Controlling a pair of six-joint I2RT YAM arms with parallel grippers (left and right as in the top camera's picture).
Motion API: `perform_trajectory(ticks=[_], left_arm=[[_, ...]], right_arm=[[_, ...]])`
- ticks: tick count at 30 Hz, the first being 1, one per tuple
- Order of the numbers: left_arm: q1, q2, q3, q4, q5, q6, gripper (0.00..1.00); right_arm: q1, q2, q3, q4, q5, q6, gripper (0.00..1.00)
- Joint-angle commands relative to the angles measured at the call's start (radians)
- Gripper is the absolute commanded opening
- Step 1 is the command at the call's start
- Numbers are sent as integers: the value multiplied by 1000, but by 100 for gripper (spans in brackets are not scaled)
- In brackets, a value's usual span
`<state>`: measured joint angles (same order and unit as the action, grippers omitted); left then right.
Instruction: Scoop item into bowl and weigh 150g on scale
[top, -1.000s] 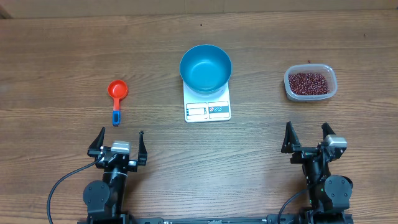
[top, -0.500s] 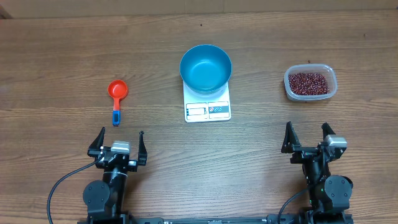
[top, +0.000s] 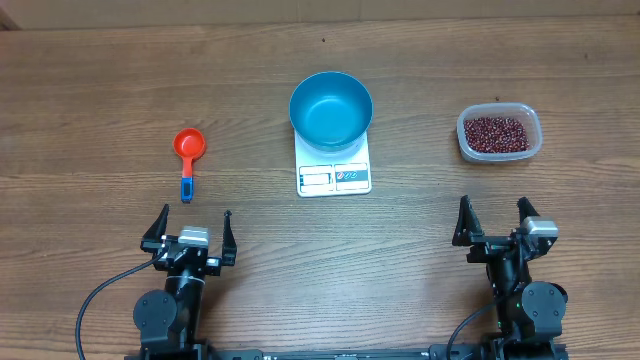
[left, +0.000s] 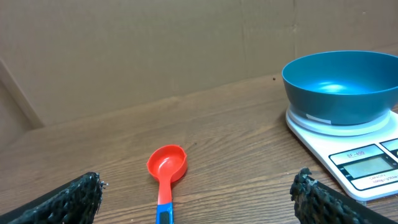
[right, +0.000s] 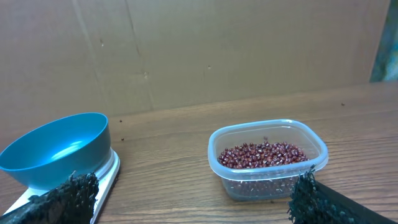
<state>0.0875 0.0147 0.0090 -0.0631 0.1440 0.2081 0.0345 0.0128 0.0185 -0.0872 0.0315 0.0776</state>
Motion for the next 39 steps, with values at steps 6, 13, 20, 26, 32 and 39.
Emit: perform_trajectory(ticks=[6,13,20,26,32,39], left_arm=[[10,-10,-4,-3,-6,-14,100],[10,-10,-4,-3,-6,-14,99],[10,-10,-4,-3,-6,-14,99],[10,-10,-4,-3,-6,-14,100],[10,-10,-4,19,5,0,100],[10,-10,-4,2,-9,48,100]], right_arm=[[5,-10,-11,6,9,0,100],[5,-10,-11,6,9,0,100],[5,-10,-11,6,9,0,100],[5,-10,-11,6,9,0,100],[5,-10,-11,6,9,0,100],[5,-10,-11,6,9,0,100]])
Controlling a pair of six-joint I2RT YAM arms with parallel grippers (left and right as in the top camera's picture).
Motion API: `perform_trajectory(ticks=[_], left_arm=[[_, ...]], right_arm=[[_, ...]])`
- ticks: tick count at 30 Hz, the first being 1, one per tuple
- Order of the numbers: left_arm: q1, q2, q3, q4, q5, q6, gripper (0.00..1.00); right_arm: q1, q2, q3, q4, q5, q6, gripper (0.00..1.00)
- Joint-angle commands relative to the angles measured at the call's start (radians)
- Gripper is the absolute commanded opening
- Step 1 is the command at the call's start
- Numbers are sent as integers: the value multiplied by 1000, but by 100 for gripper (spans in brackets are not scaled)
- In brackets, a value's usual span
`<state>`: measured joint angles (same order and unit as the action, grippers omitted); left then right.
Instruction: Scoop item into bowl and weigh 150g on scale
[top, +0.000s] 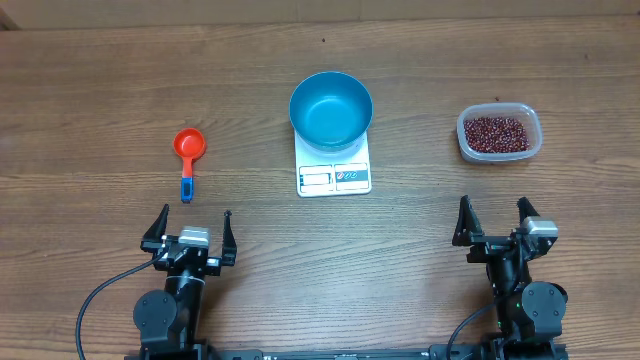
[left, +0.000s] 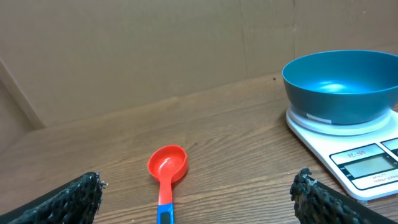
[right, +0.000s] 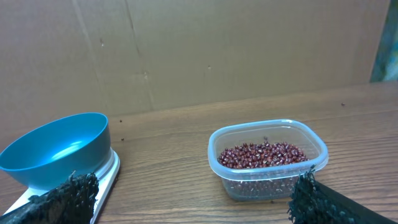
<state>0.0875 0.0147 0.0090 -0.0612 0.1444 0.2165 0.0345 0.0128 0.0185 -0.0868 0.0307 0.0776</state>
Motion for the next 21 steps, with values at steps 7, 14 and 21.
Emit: perform_trajectory(ticks=[7,14,21], left_arm=[[10,-10,-4,16,-10,76,100],[10,-6,0,58,0,36,100],[11,108,37,136,3,-7,100]], right_arm=[[5,-10,-11,6,10,0,100],[5,-10,-11,6,10,0,100],[5,-10,-11,6,10,0,100]])
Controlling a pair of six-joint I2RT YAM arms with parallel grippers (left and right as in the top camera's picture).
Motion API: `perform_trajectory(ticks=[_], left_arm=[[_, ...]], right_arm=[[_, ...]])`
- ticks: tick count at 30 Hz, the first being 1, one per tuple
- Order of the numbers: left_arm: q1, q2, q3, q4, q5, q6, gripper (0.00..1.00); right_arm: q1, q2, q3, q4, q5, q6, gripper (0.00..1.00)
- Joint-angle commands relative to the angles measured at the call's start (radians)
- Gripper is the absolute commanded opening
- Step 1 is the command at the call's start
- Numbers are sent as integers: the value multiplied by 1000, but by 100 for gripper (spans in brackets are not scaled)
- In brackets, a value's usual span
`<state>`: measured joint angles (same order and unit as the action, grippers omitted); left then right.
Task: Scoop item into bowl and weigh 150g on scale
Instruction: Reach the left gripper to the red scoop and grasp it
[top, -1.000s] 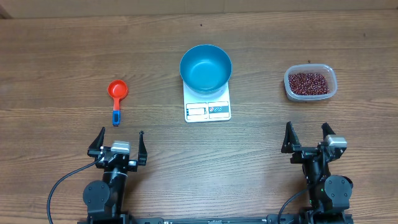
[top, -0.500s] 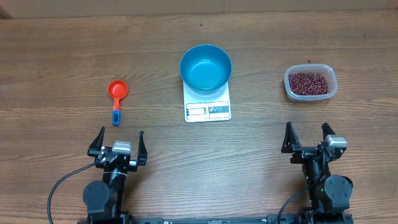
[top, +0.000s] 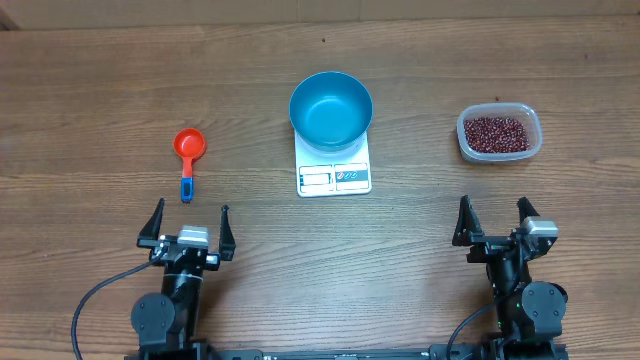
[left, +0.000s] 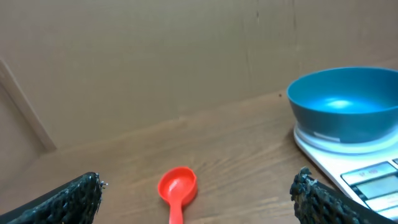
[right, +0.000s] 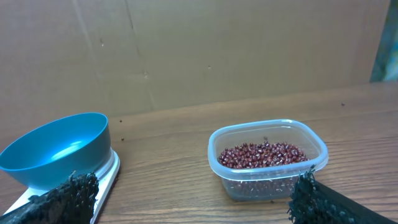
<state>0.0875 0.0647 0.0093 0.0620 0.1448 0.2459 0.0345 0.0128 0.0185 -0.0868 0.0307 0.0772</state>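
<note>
A blue bowl (top: 331, 109) stands empty on the white scale (top: 334, 177) at the table's middle. A red scoop with a blue handle (top: 187, 155) lies to the left, just beyond my left gripper (top: 187, 221), which stands open with nothing between its fingers. The scoop (left: 177, 190) lies between the left fingertips in the wrist view. A clear tub of red beans (top: 498, 133) sits at the right, beyond my open right gripper (top: 494, 215). The tub (right: 267, 158) and bowl (right: 56, 149) show in the right wrist view.
A brown cardboard wall (left: 155, 56) backs the far edge of the wooden table (top: 120, 90). Both arm bases sit at the near edge.
My left gripper has risen or shifted slightly forward: the scoop and bowl sit lower and a bit right in its wrist view. The right arm has not moved.
At both earlier moments both grippers rested open at the near edge, with the scoop, bowl, scale and tub unmoved. Only the left gripper has since shifted a little toward the scoop.
</note>
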Motion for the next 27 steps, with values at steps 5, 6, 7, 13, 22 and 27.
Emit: perform_trajectory(ticks=[5,6,7,13,22,27], left_arm=[[10,209,152,32,6,-44,100],[10,252,184,32,5,-44,100],[10,297,218,32,6,-44,100],[10,583,453,-13,80,-41,100],[10,1027,988,-404,144,-40,100],[10,1274,1298,-686,145,-34,100]], right_arm=[[5,-10,-11,6,10,0,100],[5,-10,-11,6,10,0,100],[5,-10,-11,6,10,0,100],[5,-10,-11,6,10,0,100],[5,-10,-11,6,10,0,100],[5,-10,-11,6,10,0,100]])
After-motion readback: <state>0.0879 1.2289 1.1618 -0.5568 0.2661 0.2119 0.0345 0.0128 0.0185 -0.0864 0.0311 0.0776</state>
